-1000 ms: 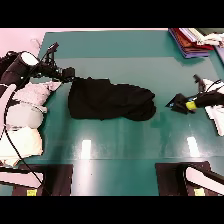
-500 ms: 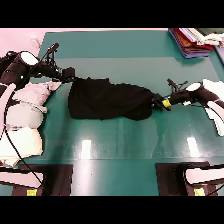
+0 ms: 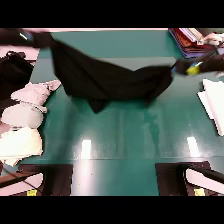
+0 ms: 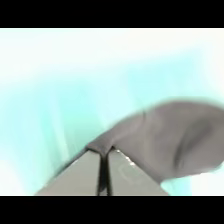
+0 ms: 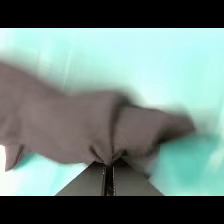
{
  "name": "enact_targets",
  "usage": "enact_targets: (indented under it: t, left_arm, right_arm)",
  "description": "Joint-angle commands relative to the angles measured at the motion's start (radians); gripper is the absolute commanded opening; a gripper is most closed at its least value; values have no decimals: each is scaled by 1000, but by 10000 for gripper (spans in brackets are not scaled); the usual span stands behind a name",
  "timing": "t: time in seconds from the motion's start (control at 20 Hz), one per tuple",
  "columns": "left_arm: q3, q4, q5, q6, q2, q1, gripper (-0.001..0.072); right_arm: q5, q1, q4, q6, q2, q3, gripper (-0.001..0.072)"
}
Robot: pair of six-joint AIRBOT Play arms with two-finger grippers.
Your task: Fold the shirts.
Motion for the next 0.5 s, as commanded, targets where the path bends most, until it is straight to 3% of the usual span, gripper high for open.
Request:
enact_targets:
  t: [0.0,0.25,0.45]
  left_arm:
    - [220,35,20,2,180,0,22]
    - [294,50,135,3,380,0,21]
    - [298,50,204,18,390,0,21]
  right_arm:
    - [48,-82,-19,1,211,211,20]
    - [123,-198,-34,11,367,408,20]
    - [266,-290,-33,71,378,462,19]
